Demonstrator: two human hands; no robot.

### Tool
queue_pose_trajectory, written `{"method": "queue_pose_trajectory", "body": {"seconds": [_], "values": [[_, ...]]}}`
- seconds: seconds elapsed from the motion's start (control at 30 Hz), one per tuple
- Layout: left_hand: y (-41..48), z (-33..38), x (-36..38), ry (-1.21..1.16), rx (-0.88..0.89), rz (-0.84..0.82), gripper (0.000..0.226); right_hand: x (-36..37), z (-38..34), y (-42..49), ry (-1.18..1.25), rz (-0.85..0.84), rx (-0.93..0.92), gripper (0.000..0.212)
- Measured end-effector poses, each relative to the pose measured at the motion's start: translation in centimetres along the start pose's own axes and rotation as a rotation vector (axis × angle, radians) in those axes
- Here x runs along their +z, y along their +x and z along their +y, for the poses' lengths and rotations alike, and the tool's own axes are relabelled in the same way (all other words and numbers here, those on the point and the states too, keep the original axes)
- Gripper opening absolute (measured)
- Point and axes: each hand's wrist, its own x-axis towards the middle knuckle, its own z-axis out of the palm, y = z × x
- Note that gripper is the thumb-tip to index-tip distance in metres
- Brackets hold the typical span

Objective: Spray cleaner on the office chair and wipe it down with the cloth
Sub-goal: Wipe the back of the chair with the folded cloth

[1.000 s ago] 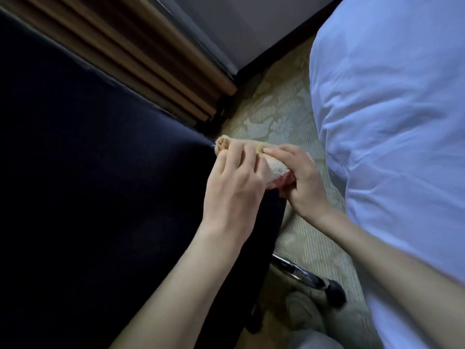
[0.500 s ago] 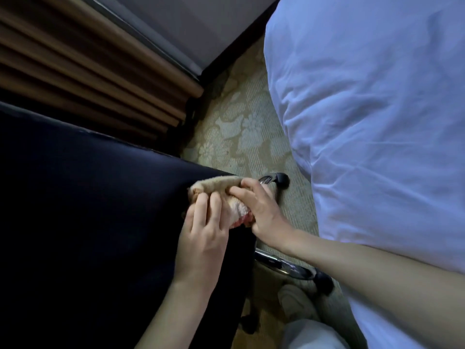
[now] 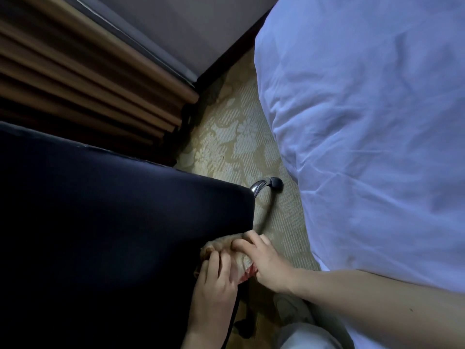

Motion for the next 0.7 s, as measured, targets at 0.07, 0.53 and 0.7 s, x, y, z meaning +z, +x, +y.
{"method": "queue_pose_trajectory", "body": {"seconds": [0.07,0.53,0.7], "values": [[1.3,-0.2,-1.2,-0.066,-0.005,-0.030,0.025,-0.6,-0.5,0.1,0.010,0.048,0.021,0.066],[19.0,-3.6,-3.1,0.000,0.138,-0.203,0.023,-7.3,-1.3,8.4,1.122,0.528,0.662,0.021],[16.6,-3.2,-1.2,-0.015,0.162,0.002,0.023,-6.1,-1.4,7.8,1.114,0.632,0.578,0.019]]}}
